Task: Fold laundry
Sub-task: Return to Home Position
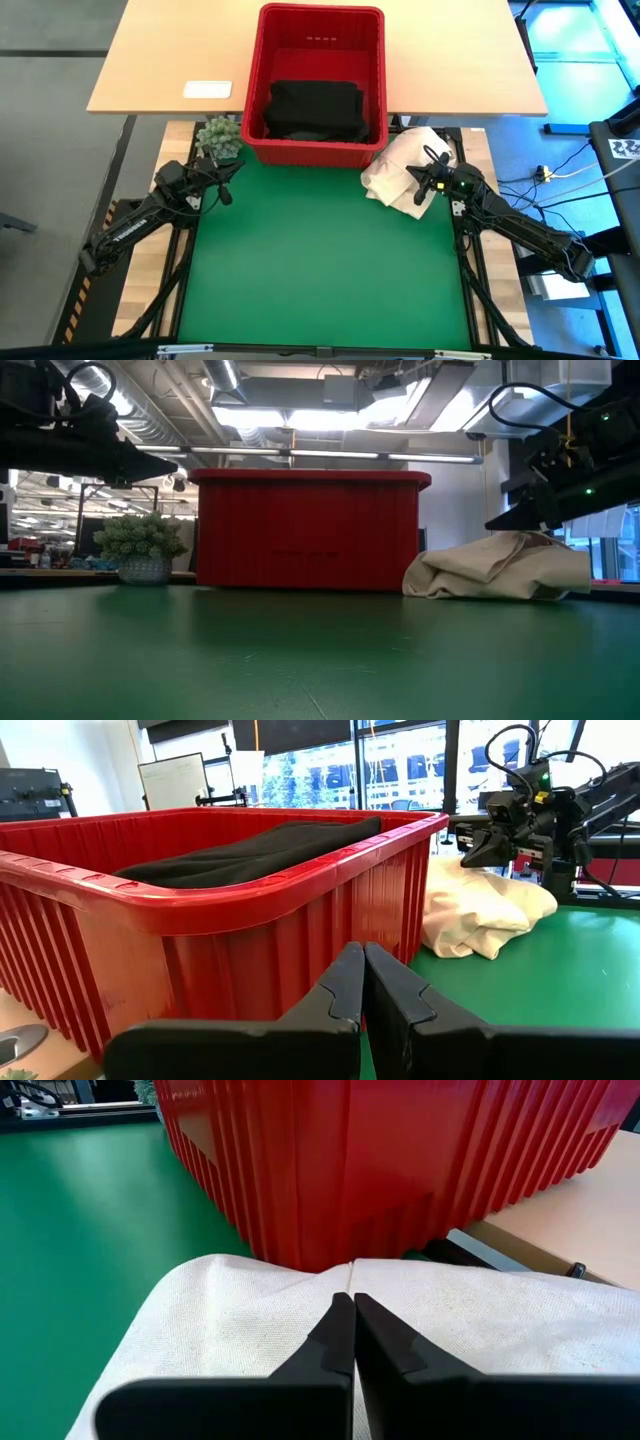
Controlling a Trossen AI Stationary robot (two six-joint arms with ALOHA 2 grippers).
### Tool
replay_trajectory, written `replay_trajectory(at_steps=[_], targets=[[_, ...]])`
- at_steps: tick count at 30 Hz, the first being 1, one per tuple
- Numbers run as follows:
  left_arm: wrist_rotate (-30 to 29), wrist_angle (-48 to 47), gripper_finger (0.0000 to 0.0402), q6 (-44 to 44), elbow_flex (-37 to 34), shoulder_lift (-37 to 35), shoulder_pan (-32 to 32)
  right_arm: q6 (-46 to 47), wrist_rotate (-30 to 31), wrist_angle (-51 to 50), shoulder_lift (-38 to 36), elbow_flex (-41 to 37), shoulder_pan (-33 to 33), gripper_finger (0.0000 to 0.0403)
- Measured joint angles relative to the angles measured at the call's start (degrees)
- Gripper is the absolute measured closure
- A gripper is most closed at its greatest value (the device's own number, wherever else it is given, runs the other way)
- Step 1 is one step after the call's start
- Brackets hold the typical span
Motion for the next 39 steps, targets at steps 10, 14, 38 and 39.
replay_trajectory(at_steps=[10, 14, 38, 39], targets=[[0.0, 0.0, 0.0401, 0.0, 0.0, 0.0, 0.0, 0.0, 0.0, 0.0, 0.0, 0.0, 0.0, 0.0397], [0.0, 0.0, 0.0401, 0.0, 0.0, 0.0, 0.0, 0.0, 0.0, 0.0, 0.0, 0.0, 0.0, 0.0397], [0.0, 0.0, 0.0401, 0.0, 0.0, 0.0, 0.0, 0.0, 0.0, 0.0, 0.0, 0.0, 0.0, 0.0397], [0.0, 0.0, 0.0401, 0.0, 0.0, 0.0, 0.0, 0.0, 0.0, 0.0, 0.0, 0.0, 0.0, 0.0397]])
